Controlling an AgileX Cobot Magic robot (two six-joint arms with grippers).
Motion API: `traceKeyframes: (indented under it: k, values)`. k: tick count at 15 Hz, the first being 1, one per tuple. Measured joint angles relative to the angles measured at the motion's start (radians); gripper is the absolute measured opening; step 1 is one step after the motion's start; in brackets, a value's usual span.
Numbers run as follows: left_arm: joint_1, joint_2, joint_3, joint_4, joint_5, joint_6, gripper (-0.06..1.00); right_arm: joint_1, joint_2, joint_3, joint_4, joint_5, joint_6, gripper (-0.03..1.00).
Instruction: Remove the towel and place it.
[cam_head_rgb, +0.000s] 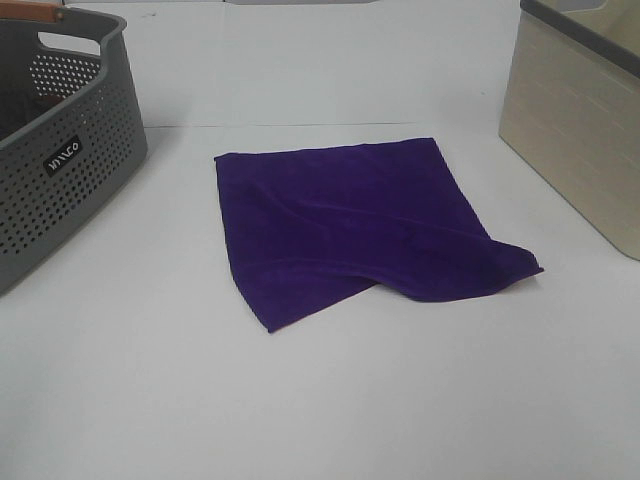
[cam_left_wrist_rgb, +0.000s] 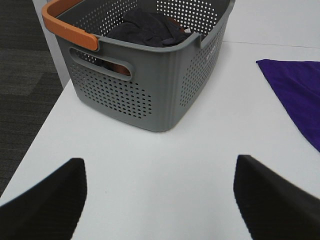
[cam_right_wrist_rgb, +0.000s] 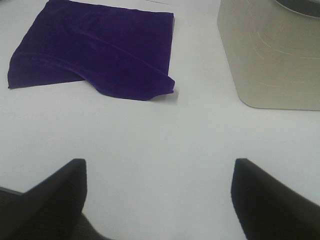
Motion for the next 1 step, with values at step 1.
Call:
traceKeyframes:
  k: [1]
  values:
    - [0.0,0.0,0.0,0.0,0.0,0.0,0.74,0.0,0.0,0.0,0.0,0.0,0.0,0.71]
